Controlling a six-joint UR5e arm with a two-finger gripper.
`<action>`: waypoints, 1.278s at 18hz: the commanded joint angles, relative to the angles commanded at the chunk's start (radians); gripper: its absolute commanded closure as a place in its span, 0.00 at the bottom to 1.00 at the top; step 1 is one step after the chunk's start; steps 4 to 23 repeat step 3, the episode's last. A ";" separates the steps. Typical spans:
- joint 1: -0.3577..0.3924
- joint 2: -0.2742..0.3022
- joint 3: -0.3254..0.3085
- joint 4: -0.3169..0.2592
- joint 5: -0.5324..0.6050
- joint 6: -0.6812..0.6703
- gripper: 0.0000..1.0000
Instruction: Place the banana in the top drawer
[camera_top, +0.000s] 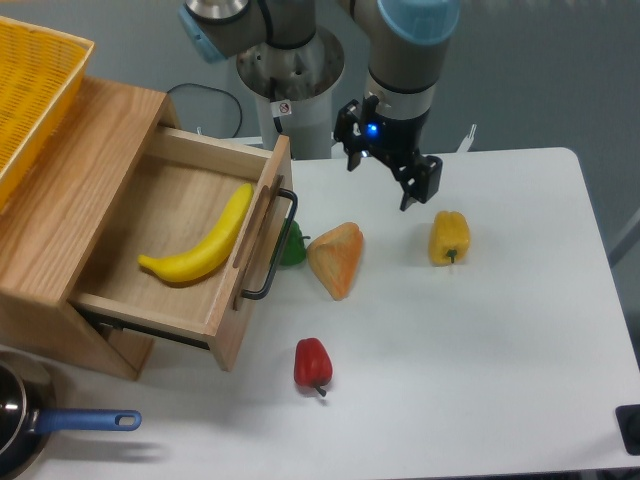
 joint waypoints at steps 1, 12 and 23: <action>0.002 -0.017 0.005 0.018 0.006 0.014 0.00; 0.003 -0.029 0.003 0.029 0.009 0.031 0.00; 0.003 -0.029 0.003 0.029 0.009 0.031 0.00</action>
